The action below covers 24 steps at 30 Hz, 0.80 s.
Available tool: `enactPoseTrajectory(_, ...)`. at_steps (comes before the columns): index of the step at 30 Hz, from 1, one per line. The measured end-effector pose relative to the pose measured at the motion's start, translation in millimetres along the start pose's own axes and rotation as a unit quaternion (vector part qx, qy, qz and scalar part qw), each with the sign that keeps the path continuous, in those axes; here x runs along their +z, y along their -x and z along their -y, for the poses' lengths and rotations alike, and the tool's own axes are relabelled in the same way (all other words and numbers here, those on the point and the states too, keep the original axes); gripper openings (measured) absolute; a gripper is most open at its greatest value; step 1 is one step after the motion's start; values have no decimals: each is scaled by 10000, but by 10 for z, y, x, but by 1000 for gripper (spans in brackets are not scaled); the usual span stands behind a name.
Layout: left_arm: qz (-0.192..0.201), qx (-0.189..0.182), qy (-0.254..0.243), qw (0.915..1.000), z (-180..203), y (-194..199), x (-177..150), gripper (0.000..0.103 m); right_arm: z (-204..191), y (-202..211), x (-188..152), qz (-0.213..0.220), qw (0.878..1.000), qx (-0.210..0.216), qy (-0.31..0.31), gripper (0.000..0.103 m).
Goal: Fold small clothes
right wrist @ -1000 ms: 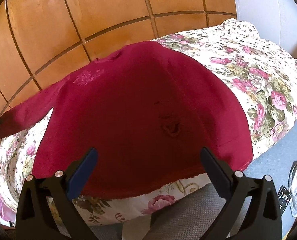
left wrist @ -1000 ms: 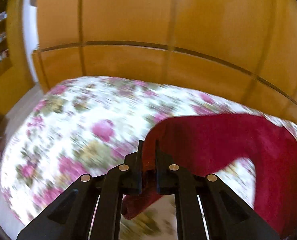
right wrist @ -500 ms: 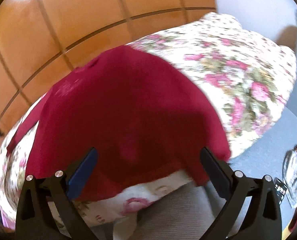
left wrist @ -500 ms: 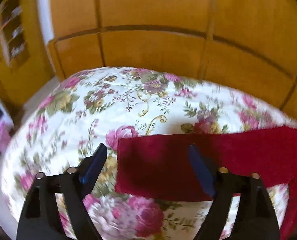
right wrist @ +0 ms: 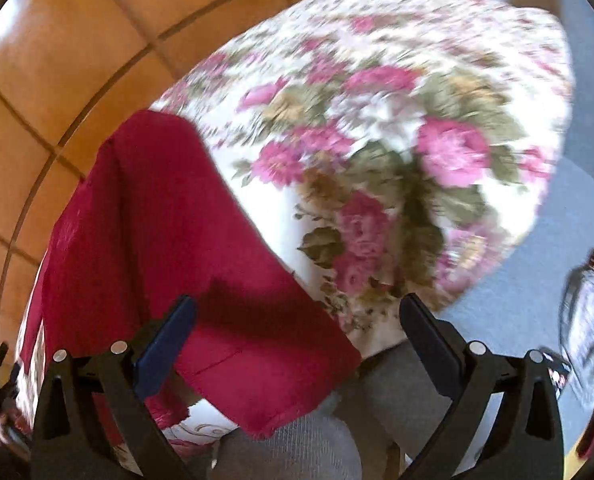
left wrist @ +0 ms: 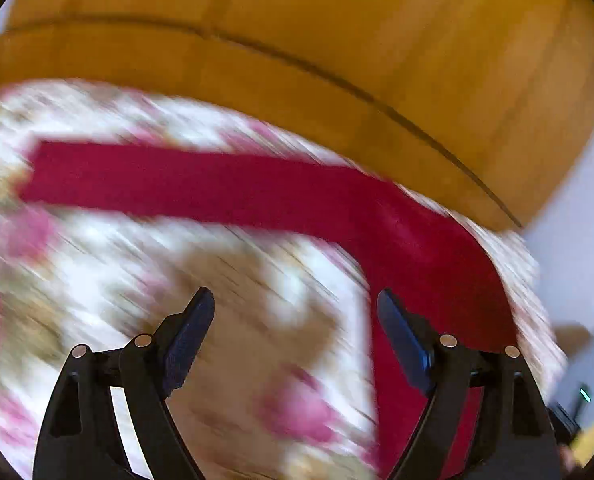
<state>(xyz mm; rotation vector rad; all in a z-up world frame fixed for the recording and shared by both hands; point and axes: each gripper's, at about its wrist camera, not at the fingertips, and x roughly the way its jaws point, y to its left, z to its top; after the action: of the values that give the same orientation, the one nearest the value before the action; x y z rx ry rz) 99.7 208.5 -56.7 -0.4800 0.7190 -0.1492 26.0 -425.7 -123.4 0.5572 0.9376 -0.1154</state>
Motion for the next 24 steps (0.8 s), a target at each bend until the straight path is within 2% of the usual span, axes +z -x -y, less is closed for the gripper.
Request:
enactPoseTrajectory(2,-351,-326,-91,9988,181,-184,-187,82,-11,-101,-4,-160,9997,-4,199,96)
enactPoseTrajectory(4,-580,-368,-143,9975,284,-336,-314,82,-11,-203,-17,-294,9988,-29,389,93)
enactPoseTrajectory(5,-760,-412,-172,9961,324,-445,-386,82,-15,-236,-34,-364,9984,73,421,86)
enactPoseTrajectory(6,-811,-327,-261,9958,354,-511,-436,82,-22,-244,-51,-424,9981,192,406,74)
enactPoseTrajectory(7,-731,-193,-456,9961,397,-535,-474,83,-19,-249,-58,-493,9975,329,371,63)
enactPoseTrajectory(8,-687,-135,-632,9955,438,-542,-497,86,-21,-240,-62,-553,9969,449,343,56)
enactPoseTrajectory(10,-653,4,-1107,9917,541,-566,-560,88,-48,-190,-64,-743,9941,688,387,30)
enactPoseTrajectory(11,-640,78,-1305,9893,575,-581,-591,89,-59,-155,-56,-795,9933,719,440,25)
enactPoseTrajectory(12,-632,124,-1461,9872,608,-588,-613,91,-80,-94,-29,-815,9921,766,567,15)
enactPoseTrajectory(14,-625,195,-1701,9833,620,-599,-653,95,-133,70,38,-693,9910,692,907,13)
enactPoseTrajectory(18,-589,228,-1686,9837,600,-613,-664,97,-170,368,328,-205,9910,313,1286,12)
enactPoseTrajectory(20,-596,231,-1605,9850,602,-613,-666,97,-187,468,524,72,9883,-178,1514,11)
enactPoseTrajectory(24,-656,134,-1382,9881,573,-572,-626,97,-127,548,986,565,9740,-1106,1894,11)
